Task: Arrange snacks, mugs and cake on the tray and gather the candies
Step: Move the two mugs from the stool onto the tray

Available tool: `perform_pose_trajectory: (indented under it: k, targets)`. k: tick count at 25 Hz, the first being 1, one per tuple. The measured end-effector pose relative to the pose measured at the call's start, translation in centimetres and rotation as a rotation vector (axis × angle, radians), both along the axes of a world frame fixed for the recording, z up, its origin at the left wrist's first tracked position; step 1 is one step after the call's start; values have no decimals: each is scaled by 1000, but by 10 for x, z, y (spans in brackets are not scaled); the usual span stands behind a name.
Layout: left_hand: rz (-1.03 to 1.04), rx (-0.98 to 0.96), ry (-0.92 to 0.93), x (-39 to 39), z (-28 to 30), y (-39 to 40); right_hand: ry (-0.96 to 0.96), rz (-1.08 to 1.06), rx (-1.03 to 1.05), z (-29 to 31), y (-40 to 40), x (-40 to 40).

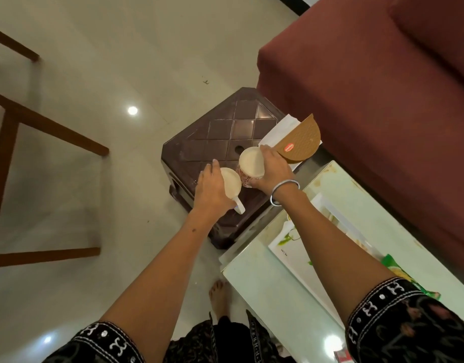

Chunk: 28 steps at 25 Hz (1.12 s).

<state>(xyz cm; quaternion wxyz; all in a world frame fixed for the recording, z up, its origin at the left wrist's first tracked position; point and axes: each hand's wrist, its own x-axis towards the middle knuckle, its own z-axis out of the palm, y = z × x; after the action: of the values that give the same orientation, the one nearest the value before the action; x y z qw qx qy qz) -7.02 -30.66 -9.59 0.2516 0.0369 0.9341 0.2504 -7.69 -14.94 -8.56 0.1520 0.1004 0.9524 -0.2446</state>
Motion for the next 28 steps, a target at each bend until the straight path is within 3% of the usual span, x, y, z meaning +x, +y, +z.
perform_pose_trajectory:
  k: [16,28]
  targets:
    - [46,-68,13,-4,11,8,19,3,38,0,4,-12]
    - [8,-7,-63,101,42,95,36,27,83,52,108,93]
